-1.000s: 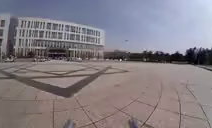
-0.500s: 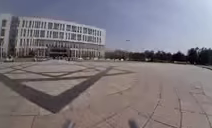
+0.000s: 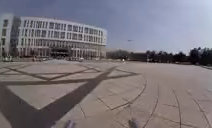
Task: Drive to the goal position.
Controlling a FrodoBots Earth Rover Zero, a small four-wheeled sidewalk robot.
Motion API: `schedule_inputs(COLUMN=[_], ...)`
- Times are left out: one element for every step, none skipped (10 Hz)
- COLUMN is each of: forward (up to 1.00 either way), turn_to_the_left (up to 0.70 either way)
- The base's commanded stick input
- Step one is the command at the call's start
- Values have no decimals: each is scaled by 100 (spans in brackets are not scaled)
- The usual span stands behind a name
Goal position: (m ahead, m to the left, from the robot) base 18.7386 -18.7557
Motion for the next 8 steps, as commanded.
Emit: schedule_inputs(forward=[100,100,100,100,100,100,100,100], turn_to_the_left=[-24,0,0,0,0,0,0,0])
